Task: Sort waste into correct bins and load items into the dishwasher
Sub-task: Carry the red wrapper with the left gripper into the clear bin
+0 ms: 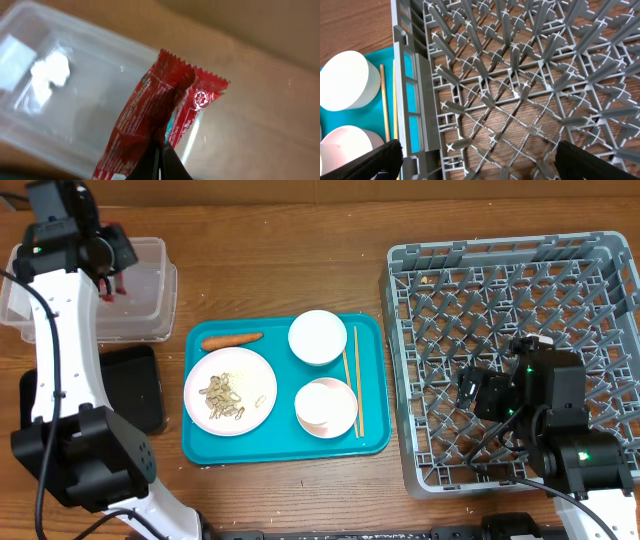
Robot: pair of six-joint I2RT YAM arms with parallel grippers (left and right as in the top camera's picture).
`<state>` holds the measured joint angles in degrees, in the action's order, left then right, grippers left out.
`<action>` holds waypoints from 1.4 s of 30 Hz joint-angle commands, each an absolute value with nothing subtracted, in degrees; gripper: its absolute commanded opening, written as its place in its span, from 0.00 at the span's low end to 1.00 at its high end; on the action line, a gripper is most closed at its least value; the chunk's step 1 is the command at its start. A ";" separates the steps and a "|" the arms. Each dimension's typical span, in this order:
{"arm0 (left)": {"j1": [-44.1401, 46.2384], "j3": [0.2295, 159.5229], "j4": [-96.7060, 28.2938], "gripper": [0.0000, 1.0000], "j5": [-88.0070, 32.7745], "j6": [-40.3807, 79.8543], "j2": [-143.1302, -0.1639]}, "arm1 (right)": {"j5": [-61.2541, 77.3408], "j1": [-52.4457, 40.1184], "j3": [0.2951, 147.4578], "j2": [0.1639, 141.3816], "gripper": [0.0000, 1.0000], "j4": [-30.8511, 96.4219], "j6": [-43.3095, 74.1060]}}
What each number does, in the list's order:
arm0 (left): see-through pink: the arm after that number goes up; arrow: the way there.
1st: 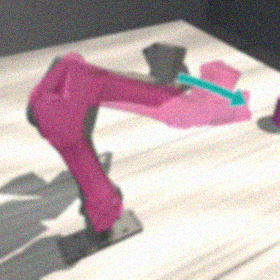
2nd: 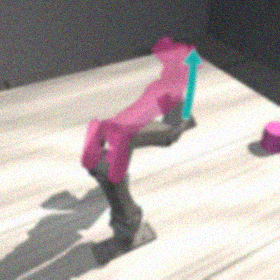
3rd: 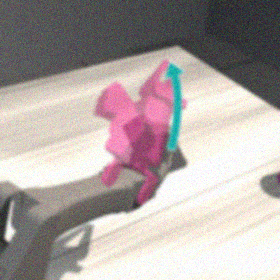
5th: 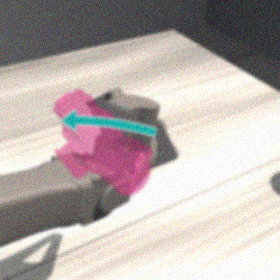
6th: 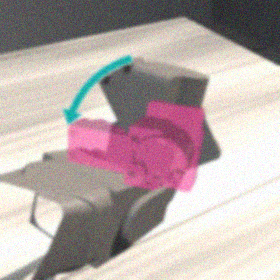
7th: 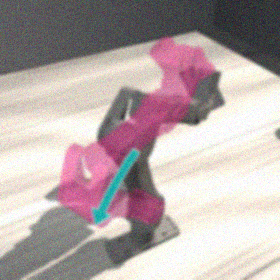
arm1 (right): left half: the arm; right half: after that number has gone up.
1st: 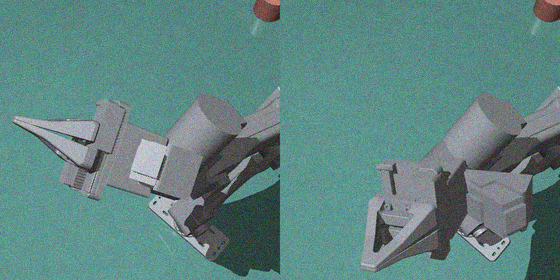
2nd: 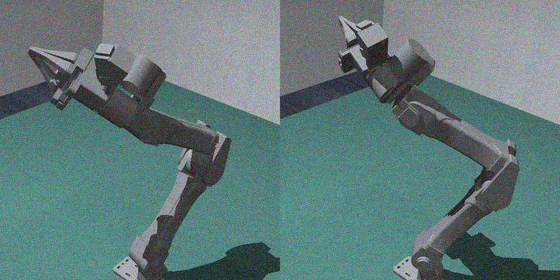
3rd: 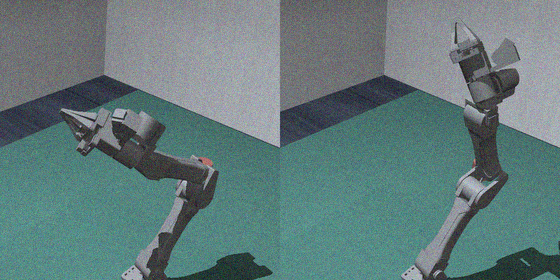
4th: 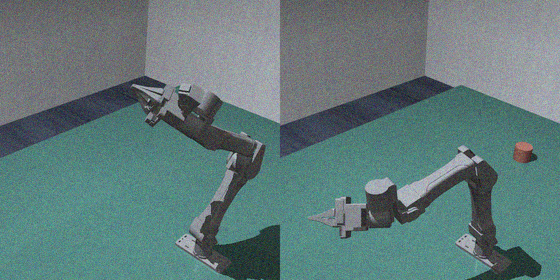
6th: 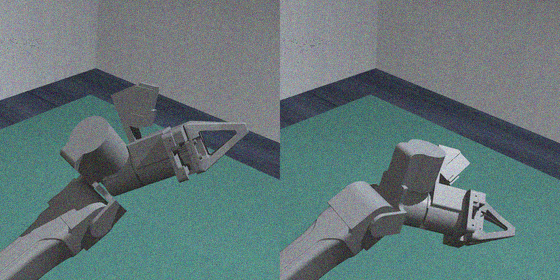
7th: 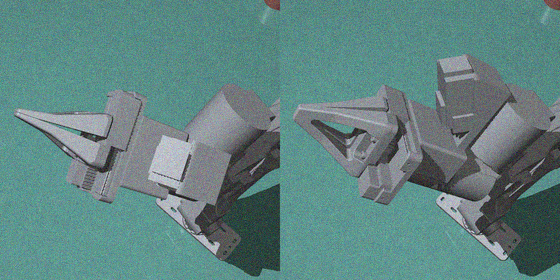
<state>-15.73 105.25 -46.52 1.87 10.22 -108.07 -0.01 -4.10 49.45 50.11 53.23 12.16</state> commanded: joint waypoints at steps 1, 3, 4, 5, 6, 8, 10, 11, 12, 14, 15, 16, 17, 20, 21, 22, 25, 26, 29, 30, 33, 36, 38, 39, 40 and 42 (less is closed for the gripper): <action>-16.16 106.24 -43.35 0.20 1.93 11.42 -112.05 | 0.05 -3.88 50.74 49.95 1.00 53.10 12.01; -16.14 106.24 -43.20 0.47 1.87 11.44 -113.38 | 0.05 -3.88 50.74 49.95 1.00 53.10 12.01; -16.14 106.24 -43.31 0.55 1.63 11.40 -113.91 | 0.05 -3.88 50.74 49.95 1.00 53.10 12.01; -16.12 106.24 -43.70 0.59 1.28 11.40 -114.10 | 0.05 -3.88 50.74 49.95 1.00 53.10 12.01; -16.10 106.24 -44.12 0.59 1.13 11.40 -114.10 | 0.05 -3.88 50.74 49.95 1.00 53.10 12.01; -16.08 106.30 -44.80 0.58 -0.62 11.35 -113.38 | 0.05 -3.88 50.74 49.95 1.00 53.08 12.01; -15.99 106.41 -46.15 0.57 -4.47 10.90 -111.72 | 0.05 -3.88 50.74 49.95 1.00 53.04 12.01; -15.92 106.41 -46.72 0.57 -6.31 10.92 -110.96 | 0.05 -3.88 50.74 49.95 1.00 53.01 12.01; -15.64 106.41 -47.99 0.56 -9.54 10.90 -109.69 | 0.05 -3.88 50.74 49.95 1.00 53.01 12.01; -14.85 106.41 -50.76 0.57 -13.91 10.94 -107.68 | 0.05 -3.88 50.74 49.95 1.00 52.90 12.03; -14.15 106.41 -52.82 0.58 -16.12 10.96 -106.61 | 0.05 -3.88 50.74 49.95 1.00 52.84 12.03; -13.39 106.41 -54.78 0.60 -17.74 10.96 -105.86 | 0.05 -3.88 50.74 49.95 1.00 52.77 12.03; -12.49 106.41 -56.84 0.61 -18.57 10.94 -105.32 | 0.05 -3.88 50.74 49.95 1.00 52.71 12.01; -8.78 106.39 -64.29 0.65 -19.55 10.59 -104.88 | 0.08 -3.88 50.74 49.95 1.00 52.62 12.03; -7.01 106.19 -67.07 0.66 -19.51 9.67 -104.97 | 0.05 -3.88 50.74 49.95 1.00 52.64 12.03; -5.54 106.00 -69.12 0.66 -19.49 8.51 -105.01 | 0.05 -3.88 50.74 49.95 1.00 52.64 12.03; -0.38 105.03 -74.06 0.68 -18.85 7.07 -105.54 | 0.08 -3.88 50.74 49.95 1.00 52.64 12.03; 1.67 104.53 -75.59 0.68 -18.87 6.15 -105.65 | 0.08 -3.88 50.74 49.95 1.00 52.66 12.03; 6.70 102.52 -78.26 0.69 -18.81 5.08 -105.75 | 0.08 -3.88 50.74 49.95 1.00 52.88 12.03; 8.23 101.78 -79.02 0.68 -18.61 5.08 -105.75 | 0.05 -3.88 50.74 49.95 1.00 53.08 12.03; 12.73 98.80 -80.66 0.67 -16.84 5.13 -105.75 | 0.08 -3.88 50.74 49.95 1.00 53.49 12.03; 16.60 94.76 -80.53 0.65 -15.90 5.13 -105.75 | 0.08 -3.88 50.74 49.95 1.00 53.93 12.03; 19.55 90.83 -78.89 0.64 -15.99 5.32 -105.78 | 0.08 -3.88 50.74 49.95 1.00 54.33 12.03; 20.56 89.54 -78.41 0.63 -15.97 5.32 -105.78 | 0.08 -3.88 50.74 49.95 1.00 54.41 12.03; 21.52 88.12 -77.67 0.61 -15.97 5.32 -105.78 | 0.08 -3.88 50.74 49.95 1.00 54.54 12.03; 23.27 85.36 -76.20 0.54 -15.97 5.34 -105.78 | 0.08 -3.88 50.74 49.95 1.00 54.61 12.03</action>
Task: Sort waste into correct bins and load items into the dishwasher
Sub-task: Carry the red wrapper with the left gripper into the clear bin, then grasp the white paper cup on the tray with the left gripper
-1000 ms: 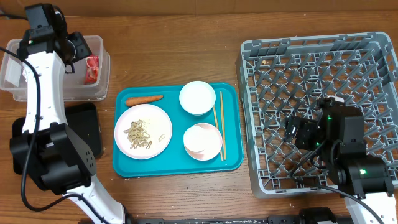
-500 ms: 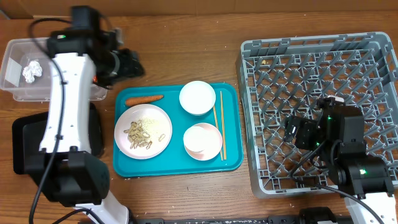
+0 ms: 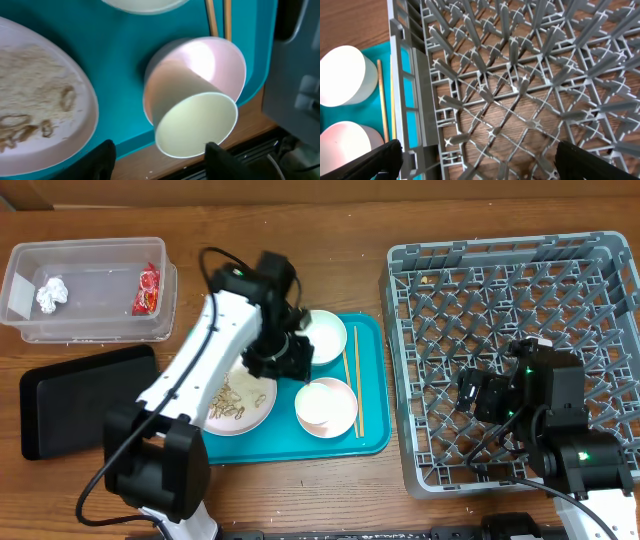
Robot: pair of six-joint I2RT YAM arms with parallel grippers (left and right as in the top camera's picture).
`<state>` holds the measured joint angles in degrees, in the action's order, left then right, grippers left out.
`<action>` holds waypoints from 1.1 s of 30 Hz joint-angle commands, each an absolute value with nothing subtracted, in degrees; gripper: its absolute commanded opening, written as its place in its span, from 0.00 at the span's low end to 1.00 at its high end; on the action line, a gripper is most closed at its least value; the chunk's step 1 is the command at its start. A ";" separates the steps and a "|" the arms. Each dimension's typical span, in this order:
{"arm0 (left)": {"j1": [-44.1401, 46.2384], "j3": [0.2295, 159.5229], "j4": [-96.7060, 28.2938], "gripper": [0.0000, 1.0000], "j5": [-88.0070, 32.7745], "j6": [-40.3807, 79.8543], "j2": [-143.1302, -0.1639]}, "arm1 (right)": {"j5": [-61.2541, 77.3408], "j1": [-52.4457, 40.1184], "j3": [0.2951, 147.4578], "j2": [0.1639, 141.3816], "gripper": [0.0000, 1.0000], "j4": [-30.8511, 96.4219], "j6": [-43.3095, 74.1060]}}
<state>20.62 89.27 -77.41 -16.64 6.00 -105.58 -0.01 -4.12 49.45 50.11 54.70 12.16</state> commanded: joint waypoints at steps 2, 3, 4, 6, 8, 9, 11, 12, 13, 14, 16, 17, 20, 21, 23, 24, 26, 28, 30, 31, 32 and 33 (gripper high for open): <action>24.60 83.31 -75.02 0.47 -15.97 5.34 -105.78 | 0.08 -3.88 50.74 49.95 1.00 54.61 12.03; 25.04 82.56 -74.48 0.43 -15.97 5.34 -105.78 | 0.08 -3.88 50.74 49.95 1.00 54.61 12.03; 25.32 82.15 -74.22 0.37 -15.92 5.34 -105.78 | 0.08 -3.88 50.74 49.95 1.00 54.59 12.03; 25.56 81.69 -73.87 0.33 -15.86 5.34 -105.78 | 0.08 -3.88 50.74 49.95 1.00 54.61 12.03; 25.54 81.71 -73.80 0.31 -15.86 5.34 -105.80 | 0.08 -3.88 50.74 49.95 1.00 54.61 12.03; 25.43 81.71 -73.80 0.31 -15.55 5.37 -105.78 | 0.08 -3.88 50.74 49.95 1.00 54.61 12.03; 25.43 81.71 -73.89 0.27 -14.24 5.93 -105.78 | 0.08 -3.88 50.74 49.95 1.00 54.61 12.01; 25.43 81.71 -73.89 0.26 -13.39 6.33 -105.78 | 0.08 -3.88 50.74 49.95 1.00 54.61 12.01; 25.43 81.71 -73.89 0.24 -13.04 6.46 -105.78 | 0.05 -3.88 50.74 49.95 1.00 54.61 12.01; 25.43 81.71 -73.84 0.24 -13.13 6.46 -105.80 | 0.05 -3.88 50.74 49.95 1.00 54.61 12.01; 25.56 81.69 -73.58 0.25 -13.08 6.90 -105.80 | 0.05 -3.88 50.74 49.95 1.00 54.61 12.01; 25.65 81.58 -73.06 0.25 -13.10 6.92 -105.80 | 0.05 -3.88 50.74 49.95 1.00 54.61 12.01; 25.78 80.66 -71.66 0.26 -13.08 7.66 -105.80 | 0.05 -3.88 50.74 49.95 1.00 54.61 12.01; 25.78 80.07 -71.24 0.27 -13.13 7.99 -105.80 | 0.05 -3.88 50.74 49.95 1.00 54.61 12.01; 25.78 79.09 -70.67 0.26 -13.13 7.99 -105.80 | 0.05 -3.88 50.74 49.95 1.00 54.63 12.01; 25.78 78.72 -70.52 0.25 -13.13 7.99 -105.80 | 0.05 -3.88 50.74 49.95 1.00 54.63 12.01; 25.76 78.59 -70.19 0.17 -13.15 7.99 -105.80 | 0.05 -3.88 50.74 49.95 1.00 54.63 12.01; 25.76 78.94 -70.11 0.04 -13.28 7.99 -105.78 | 0.05 -3.88 50.74 49.95 1.00 54.63 12.01; 25.50 80.34 -70.57 0.04 -13.63 7.97 -105.75 | 0.05 -3.88 50.74 49.95 1.00 54.63 12.01; 25.26 81.52 -71.07 0.04 -13.63 7.94 -105.65 | 0.05 -3.88 50.76 49.95 1.00 54.61 12.01; 24.97 82.61 -71.66 0.04 -13.61 7.90 -105.60 | 0.03 -3.88 50.74 49.95 1.00 54.59 12.01; 24.32 84.64 -73.01 0.04 -13.63 7.73 -105.60 | -0.27 -3.88 50.74 49.95 1.00 54.59 12.01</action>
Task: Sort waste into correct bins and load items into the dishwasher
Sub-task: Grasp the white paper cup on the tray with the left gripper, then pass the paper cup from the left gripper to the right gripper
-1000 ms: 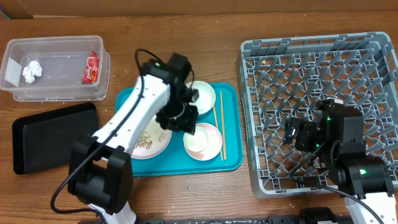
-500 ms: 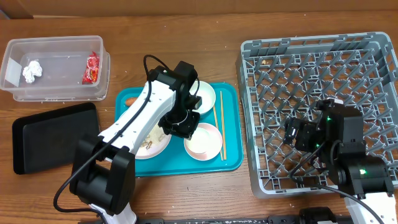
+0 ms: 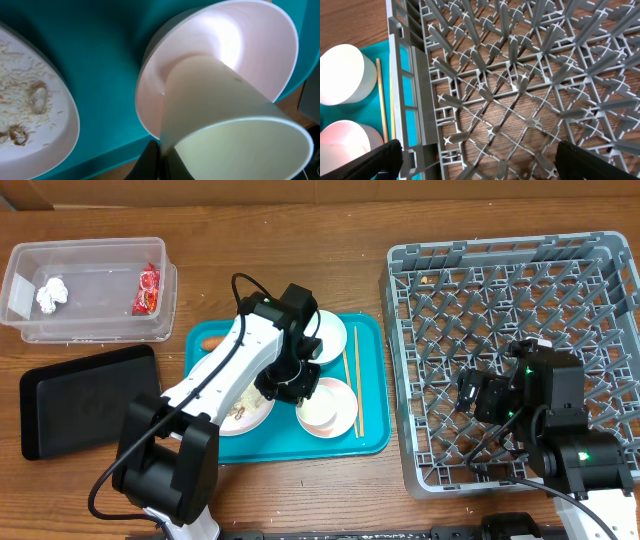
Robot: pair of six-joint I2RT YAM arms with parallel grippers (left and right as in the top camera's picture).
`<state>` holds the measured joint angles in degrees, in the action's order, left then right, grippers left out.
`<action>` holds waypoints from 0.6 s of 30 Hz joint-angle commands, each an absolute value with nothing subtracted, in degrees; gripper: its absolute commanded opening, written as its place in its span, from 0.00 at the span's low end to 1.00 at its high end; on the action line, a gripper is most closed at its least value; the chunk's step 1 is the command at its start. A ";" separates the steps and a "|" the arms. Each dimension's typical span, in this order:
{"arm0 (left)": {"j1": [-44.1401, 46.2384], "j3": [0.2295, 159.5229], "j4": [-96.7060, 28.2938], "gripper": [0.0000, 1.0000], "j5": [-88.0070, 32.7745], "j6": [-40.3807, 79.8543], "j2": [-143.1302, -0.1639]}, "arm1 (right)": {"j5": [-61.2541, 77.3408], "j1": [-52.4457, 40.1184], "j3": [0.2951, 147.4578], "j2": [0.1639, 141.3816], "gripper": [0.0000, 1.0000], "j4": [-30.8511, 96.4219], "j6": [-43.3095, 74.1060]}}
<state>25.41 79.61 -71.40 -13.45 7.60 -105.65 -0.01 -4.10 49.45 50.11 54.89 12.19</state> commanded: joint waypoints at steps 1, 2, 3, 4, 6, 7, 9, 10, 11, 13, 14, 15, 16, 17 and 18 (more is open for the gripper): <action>23.62 86.65 -74.43 0.04 -13.61 7.70 -105.62 | -0.91 -3.88 50.76 49.95 1.00 54.59 12.03; 22.79 88.79 -75.92 0.04 -13.61 7.68 -105.62 | -1.89 -3.88 50.76 49.93 1.00 54.59 12.03; 21.50 91.31 -77.54 0.04 -13.78 7.60 -105.60 | -3.03 -3.88 50.76 49.95 1.00 54.57 12.03; 20.16 93.60 -78.87 0.04 -14.92 6.68 -105.62 | -4.67 -3.88 50.76 49.95 1.00 54.57 12.08; 16.71 97.97 -80.40 0.04 -21.06 3.81 -105.62 | -10.22 -3.77 50.76 49.95 1.00 54.15 14.44; 14.85 99.61 -80.47 0.04 -25.52 2.66 -105.62 | -12.75 -3.55 50.76 49.95 1.00 53.63 16.84; 11.20 101.62 -79.61 0.04 -35.90 1.23 -105.62 | -11.22 -2.85 50.76 49.95 1.00 50.72 19.81; 9.23 101.84 -78.50 0.04 -42.57 1.21 -105.62 | -7.29 -2.76 50.76 49.95 1.00 48.64 19.27; 7.81 101.84 -77.62 0.04 -48.38 1.15 -105.62 | -1.52 -2.76 50.76 50.09 1.00 46.11 17.21; 5.80 101.54 -76.20 0.04 -59.66 -1.65 -105.69 | 16.05 -2.76 50.76 51.13 1.00 39.68 11.18; 5.32 101.38 -76.01 0.04 -64.58 -3.57 -105.69 | 23.49 -2.76 50.76 51.90 1.00 37.15 9.89; 5.26 101.38 -76.09 0.04 -67.55 -4.89 -105.69 | 30.87 -2.76 50.76 52.82 1.00 34.52 9.23; 5.28 101.38 -76.18 0.04 -69.43 -5.74 -105.71 | 39.40 -2.90 50.76 54.22 1.00 31.31 8.91; 5.58 101.38 -76.20 0.04 -70.65 -6.07 -105.69 | 45.39 -3.01 50.76 55.53 1.00 28.95 8.91; 6.17 101.38 -76.23 0.04 -72.05 -6.50 -105.71 | 50.72 -3.18 50.76 56.97 1.00 26.76 8.93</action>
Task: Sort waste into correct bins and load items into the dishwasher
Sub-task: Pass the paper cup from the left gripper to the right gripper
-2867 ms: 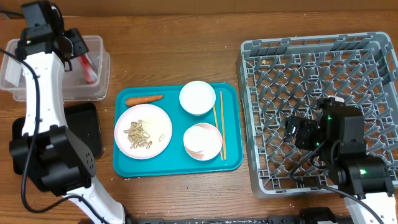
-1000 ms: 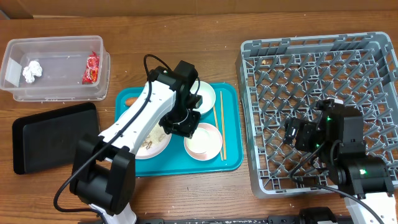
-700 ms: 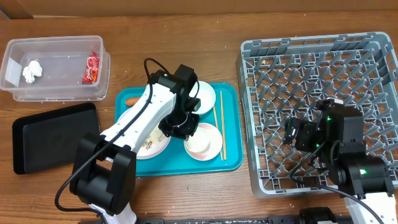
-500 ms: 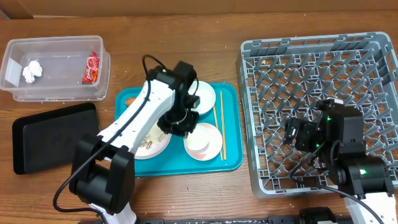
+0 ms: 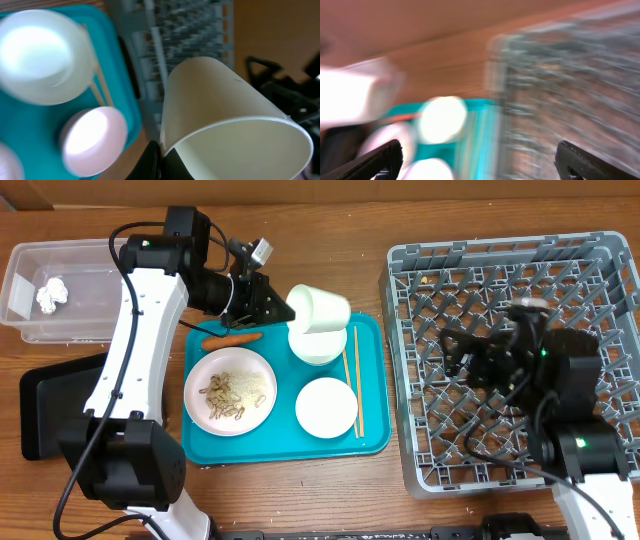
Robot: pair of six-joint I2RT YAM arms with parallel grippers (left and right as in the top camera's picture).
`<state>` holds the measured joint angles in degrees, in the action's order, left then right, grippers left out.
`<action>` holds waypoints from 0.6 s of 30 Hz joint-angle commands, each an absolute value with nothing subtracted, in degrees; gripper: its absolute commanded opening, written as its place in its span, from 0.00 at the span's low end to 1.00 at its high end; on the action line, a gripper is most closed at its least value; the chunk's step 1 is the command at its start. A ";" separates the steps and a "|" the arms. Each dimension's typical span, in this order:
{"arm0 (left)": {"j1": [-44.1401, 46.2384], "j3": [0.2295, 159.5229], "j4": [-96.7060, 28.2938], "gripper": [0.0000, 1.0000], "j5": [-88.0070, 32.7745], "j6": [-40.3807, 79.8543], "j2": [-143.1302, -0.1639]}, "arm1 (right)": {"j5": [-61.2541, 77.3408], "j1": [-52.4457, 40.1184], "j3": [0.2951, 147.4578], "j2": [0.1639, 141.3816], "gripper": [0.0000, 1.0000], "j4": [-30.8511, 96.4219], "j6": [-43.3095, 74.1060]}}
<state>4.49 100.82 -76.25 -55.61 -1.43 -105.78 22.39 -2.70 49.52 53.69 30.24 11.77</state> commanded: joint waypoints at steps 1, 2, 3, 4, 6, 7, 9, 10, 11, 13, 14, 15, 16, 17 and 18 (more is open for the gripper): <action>6.83 101.38 -76.23 0.04 -73.08 -6.76 -105.71 | 54.72 -3.36 50.76 58.37 1.00 25.02 8.93; 7.77 101.38 -76.23 0.04 -74.35 -7.25 -105.69 | 58.04 -3.53 50.76 59.86 1.00 23.55 8.95; 8.64 101.38 -76.20 0.04 -75.16 -7.64 -105.71 | 60.95 -3.68 50.76 61.41 1.00 22.35 8.95; 9.67 101.38 -76.12 0.04 -75.44 -7.75 -105.71 | 63.31 -3.77 50.76 62.70 1.00 21.41 8.95; 11.49 101.38 -75.99 0.04 -75.37 -7.75 -105.71 | 66.76 -3.79 50.76 64.62 1.00 19.99 8.95; 12.43 101.38 -75.85 0.04 -75.31 -7.75 -105.73 | 68.58 -3.79 50.76 65.76 1.00 19.00 8.95; 14.15 101.38 -75.33 0.04 -75.29 -7.73 -105.73 | 70.94 -3.79 50.76 67.00 1.00 17.34 8.95; 14.94 101.38 -74.96 0.04 -75.26 -7.70 -105.73 | 72.12 -3.79 50.76 67.35 1.00 16.60 8.95; 15.75 101.38 -74.52 0.04 -75.18 -7.68 -105.73 | 73.76 -3.79 50.76 67.66 1.00 15.55 8.95; 17.12 101.38 -73.60 0.04 -75.18 -7.46 -105.73 | 76.09 -3.79 50.76 67.75 1.00 13.98 8.95; 17.69 101.38 -73.12 0.04 -75.16 -6.96 -105.73 | 77.21 -3.79 50.76 67.75 1.00 13.21 8.95; 18.24 101.38 -72.69 0.04 -75.00 -6.26 -105.73 | 78.63 -3.79 50.76 67.75 1.00 12.12 8.95; 18.63 101.38 -72.42 0.04 -74.96 -5.93 -105.73 | 79.22 -3.79 50.76 67.75 1.00 11.62 8.95; 18.98 101.38 -72.27 0.04 -74.96 -5.93 -105.73 | 79.66 -3.79 50.76 67.75 1.00 10.87 8.97; 19.20 101.38 -72.27 0.04 -74.81 -5.93 -105.73 | 79.61 -3.79 50.76 67.72 1.00 10.48 8.97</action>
